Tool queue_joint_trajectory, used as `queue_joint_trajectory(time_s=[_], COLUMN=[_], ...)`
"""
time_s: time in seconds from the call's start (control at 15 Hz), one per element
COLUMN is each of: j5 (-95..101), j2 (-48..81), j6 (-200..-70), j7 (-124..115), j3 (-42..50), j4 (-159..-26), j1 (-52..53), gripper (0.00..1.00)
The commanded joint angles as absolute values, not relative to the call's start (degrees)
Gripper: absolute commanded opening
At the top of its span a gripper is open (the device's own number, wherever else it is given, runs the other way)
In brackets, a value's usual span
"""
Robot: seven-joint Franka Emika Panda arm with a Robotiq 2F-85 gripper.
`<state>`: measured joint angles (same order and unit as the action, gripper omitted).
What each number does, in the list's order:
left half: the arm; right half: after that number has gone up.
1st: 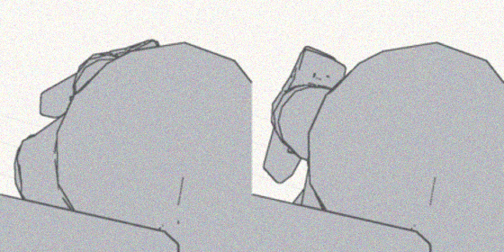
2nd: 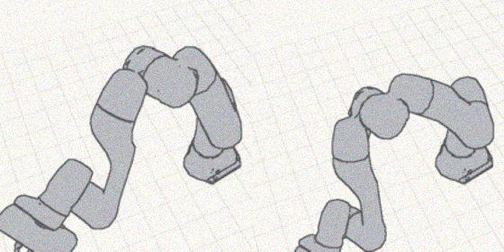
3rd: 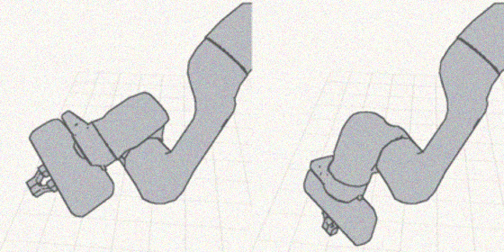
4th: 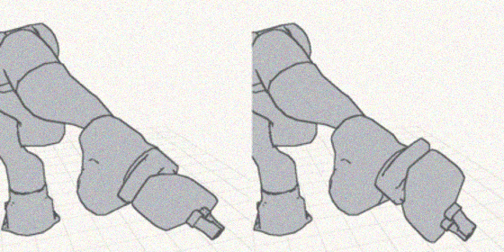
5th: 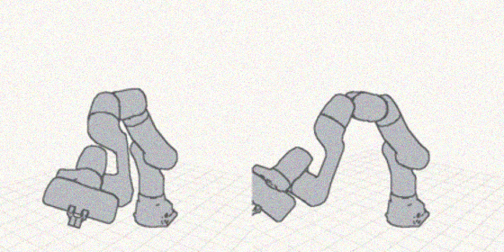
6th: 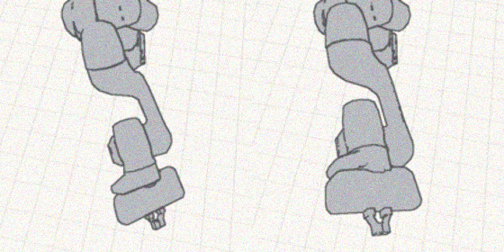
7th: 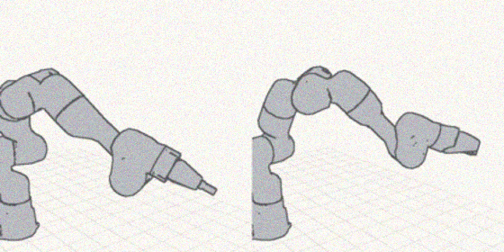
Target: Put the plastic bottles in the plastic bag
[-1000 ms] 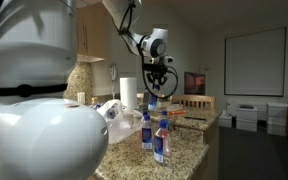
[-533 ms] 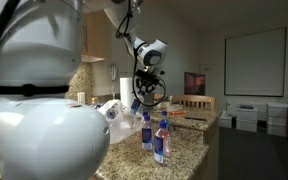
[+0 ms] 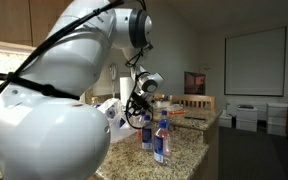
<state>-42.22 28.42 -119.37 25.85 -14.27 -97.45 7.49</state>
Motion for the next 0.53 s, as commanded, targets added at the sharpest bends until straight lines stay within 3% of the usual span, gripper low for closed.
queue_joint_trajectory(time_s=[0.0,0.07,0.2,0.47], j5=[-41.40,-40.49,-38.93,-34.66], j2=[36.75,37.45,36.90,29.81], j6=[-114.71,-114.00,-114.46,-115.95], j7=[23.20,22.49,21.12,19.91], j3=[-15.84,-15.82,-15.21,-14.26], j4=[-87.70,-86.17,-85.10,-88.98], j1=[8.88,9.44,10.14,9.29], gripper=[0.10,0.60,0.66,0.91])
